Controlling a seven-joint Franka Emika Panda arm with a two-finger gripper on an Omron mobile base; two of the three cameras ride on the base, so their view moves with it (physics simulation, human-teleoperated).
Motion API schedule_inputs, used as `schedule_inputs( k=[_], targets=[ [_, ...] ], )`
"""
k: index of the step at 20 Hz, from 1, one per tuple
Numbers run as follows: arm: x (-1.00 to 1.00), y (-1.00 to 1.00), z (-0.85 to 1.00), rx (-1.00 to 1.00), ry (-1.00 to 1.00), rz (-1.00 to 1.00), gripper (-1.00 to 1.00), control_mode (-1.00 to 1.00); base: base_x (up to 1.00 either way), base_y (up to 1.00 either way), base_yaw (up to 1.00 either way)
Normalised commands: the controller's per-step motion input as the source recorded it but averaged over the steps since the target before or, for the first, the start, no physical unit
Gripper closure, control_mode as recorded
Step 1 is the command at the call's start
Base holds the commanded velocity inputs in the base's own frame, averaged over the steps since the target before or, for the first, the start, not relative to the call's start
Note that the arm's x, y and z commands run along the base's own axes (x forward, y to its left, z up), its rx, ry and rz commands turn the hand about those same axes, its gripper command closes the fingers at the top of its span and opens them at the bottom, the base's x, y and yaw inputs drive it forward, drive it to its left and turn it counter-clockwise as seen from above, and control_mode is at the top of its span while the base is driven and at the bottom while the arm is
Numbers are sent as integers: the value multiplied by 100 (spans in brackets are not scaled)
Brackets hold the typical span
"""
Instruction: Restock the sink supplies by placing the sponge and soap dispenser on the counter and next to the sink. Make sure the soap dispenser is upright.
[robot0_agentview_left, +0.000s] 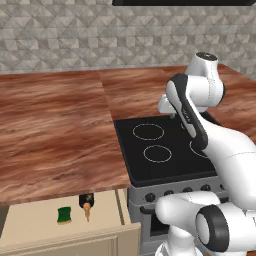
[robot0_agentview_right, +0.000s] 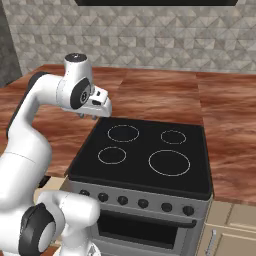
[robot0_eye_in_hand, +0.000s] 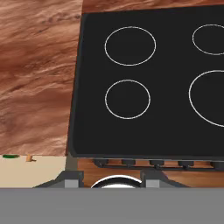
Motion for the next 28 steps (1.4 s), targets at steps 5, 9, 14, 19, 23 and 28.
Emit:
schedule_inputs(
  k=[5,9,14,19,23,28],
  targets=[
    [0,0,0,0,0,0,-100,100,-41,4,0],
    [0,0,0,0,0,0,-100,100,-83,57,-2],
    [0,0,0,0,0,0,-100,100,-29,82,-4],
    [0,0,0,0,0,0,-100,100,0,93,-1],
    [0,0,0,0,0,0,-100,100,-19,65,0],
    [0,0,0,0,0,0,-100,100,-31,43,0]
  ],
)
